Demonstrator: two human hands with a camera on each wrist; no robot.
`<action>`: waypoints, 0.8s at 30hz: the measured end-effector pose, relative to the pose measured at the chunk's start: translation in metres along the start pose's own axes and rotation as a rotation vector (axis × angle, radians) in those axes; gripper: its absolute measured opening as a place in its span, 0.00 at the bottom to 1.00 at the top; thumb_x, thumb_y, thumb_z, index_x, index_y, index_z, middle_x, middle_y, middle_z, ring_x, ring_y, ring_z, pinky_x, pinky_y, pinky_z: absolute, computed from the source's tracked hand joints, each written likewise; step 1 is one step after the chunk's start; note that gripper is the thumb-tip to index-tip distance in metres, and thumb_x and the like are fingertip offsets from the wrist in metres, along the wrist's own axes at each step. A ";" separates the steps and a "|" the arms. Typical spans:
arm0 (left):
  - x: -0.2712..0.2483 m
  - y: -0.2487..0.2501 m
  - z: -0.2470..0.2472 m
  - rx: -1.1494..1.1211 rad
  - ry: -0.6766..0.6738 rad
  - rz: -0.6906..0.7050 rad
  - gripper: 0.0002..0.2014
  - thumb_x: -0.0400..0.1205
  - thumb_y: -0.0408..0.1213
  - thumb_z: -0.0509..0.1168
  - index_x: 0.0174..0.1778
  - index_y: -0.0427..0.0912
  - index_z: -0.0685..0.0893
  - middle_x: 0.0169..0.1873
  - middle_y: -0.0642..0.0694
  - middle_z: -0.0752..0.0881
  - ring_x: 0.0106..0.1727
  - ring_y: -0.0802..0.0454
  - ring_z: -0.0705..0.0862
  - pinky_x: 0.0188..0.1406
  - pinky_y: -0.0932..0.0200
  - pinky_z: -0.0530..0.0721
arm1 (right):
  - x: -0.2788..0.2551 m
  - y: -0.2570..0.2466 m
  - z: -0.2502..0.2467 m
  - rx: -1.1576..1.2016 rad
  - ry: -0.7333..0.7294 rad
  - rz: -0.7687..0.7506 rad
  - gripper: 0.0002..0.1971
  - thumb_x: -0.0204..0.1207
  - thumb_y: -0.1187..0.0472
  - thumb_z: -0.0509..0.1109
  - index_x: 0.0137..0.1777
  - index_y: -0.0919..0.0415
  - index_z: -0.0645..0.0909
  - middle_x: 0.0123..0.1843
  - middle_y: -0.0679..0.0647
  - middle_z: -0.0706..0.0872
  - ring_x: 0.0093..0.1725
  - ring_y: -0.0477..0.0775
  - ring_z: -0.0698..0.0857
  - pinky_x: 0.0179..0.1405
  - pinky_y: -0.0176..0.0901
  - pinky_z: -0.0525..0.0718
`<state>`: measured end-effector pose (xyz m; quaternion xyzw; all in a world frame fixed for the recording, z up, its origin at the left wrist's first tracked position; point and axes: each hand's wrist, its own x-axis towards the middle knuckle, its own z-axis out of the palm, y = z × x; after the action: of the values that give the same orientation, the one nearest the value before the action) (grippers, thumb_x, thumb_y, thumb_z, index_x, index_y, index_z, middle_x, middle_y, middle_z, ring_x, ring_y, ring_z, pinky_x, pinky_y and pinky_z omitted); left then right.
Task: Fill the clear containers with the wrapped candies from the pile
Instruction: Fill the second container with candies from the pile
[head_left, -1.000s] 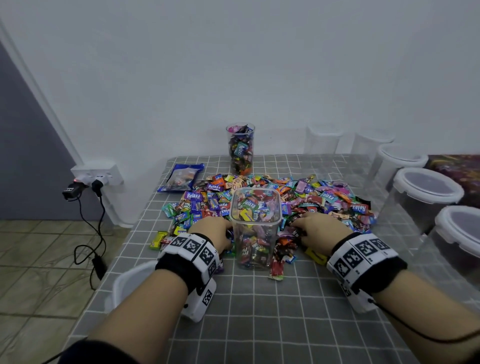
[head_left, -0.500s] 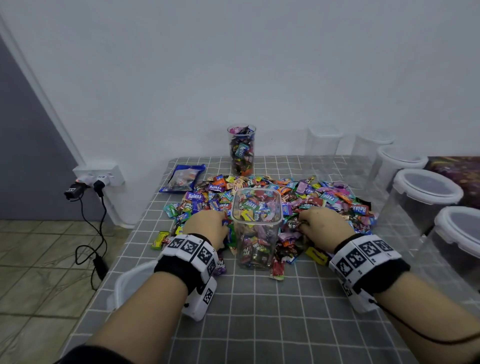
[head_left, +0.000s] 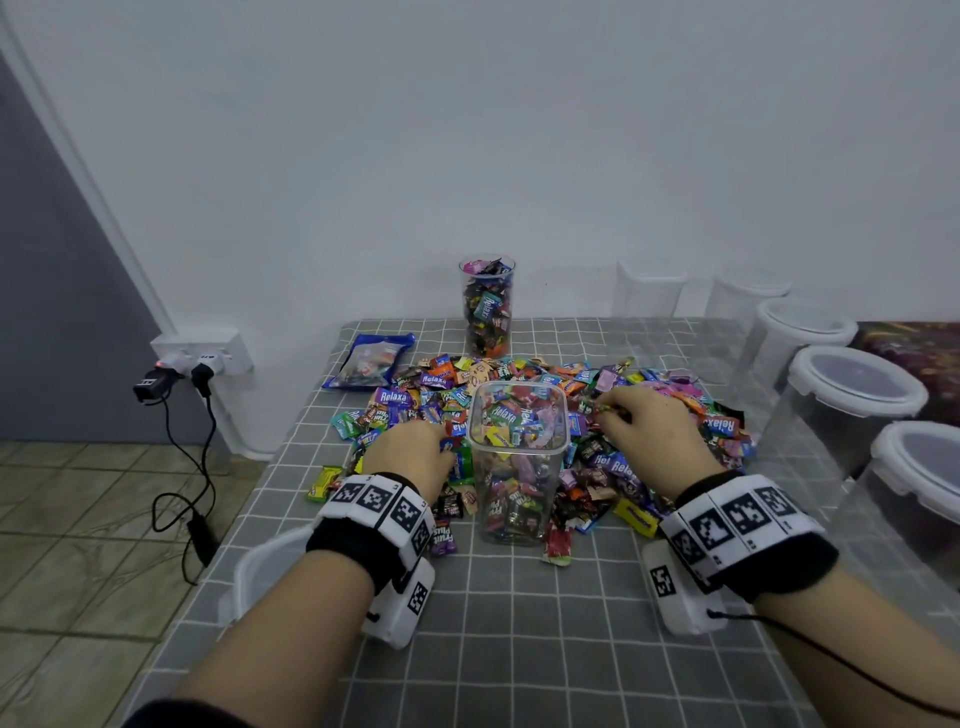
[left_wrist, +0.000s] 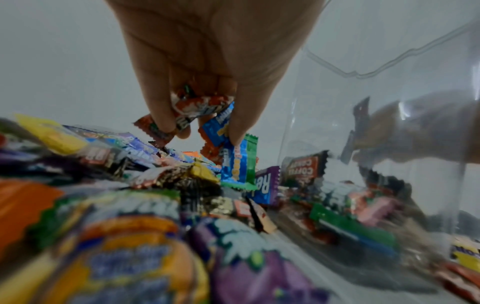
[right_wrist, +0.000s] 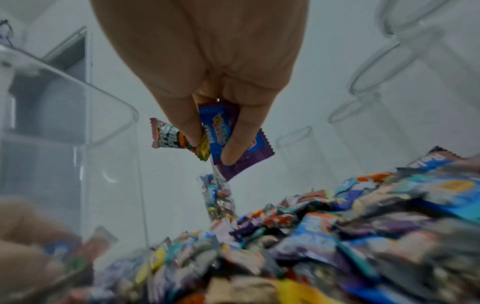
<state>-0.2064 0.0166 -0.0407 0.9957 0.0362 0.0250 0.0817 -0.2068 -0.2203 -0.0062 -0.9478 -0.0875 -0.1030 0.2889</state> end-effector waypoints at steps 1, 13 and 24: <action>0.000 0.000 0.000 -0.001 0.003 0.000 0.11 0.83 0.46 0.61 0.52 0.44 0.85 0.48 0.44 0.86 0.50 0.44 0.84 0.41 0.55 0.79 | 0.000 -0.005 -0.003 0.035 0.016 -0.008 0.11 0.81 0.63 0.63 0.57 0.63 0.84 0.50 0.55 0.85 0.47 0.51 0.78 0.45 0.40 0.72; -0.002 0.001 -0.001 -0.043 0.030 -0.001 0.12 0.83 0.45 0.61 0.54 0.44 0.85 0.50 0.45 0.86 0.52 0.45 0.83 0.46 0.54 0.81 | -0.009 -0.065 -0.025 0.520 0.054 -0.116 0.05 0.79 0.63 0.66 0.49 0.54 0.83 0.44 0.56 0.87 0.48 0.59 0.85 0.55 0.59 0.82; -0.005 0.003 -0.004 -0.030 0.032 0.002 0.12 0.83 0.46 0.61 0.54 0.43 0.85 0.49 0.45 0.86 0.51 0.46 0.83 0.46 0.54 0.82 | -0.015 -0.071 -0.014 0.488 -0.073 -0.138 0.12 0.77 0.69 0.64 0.52 0.50 0.82 0.43 0.58 0.88 0.46 0.63 0.86 0.50 0.57 0.84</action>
<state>-0.2110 0.0143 -0.0362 0.9939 0.0361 0.0414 0.0960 -0.2398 -0.1720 0.0394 -0.8448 -0.1847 -0.0641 0.4981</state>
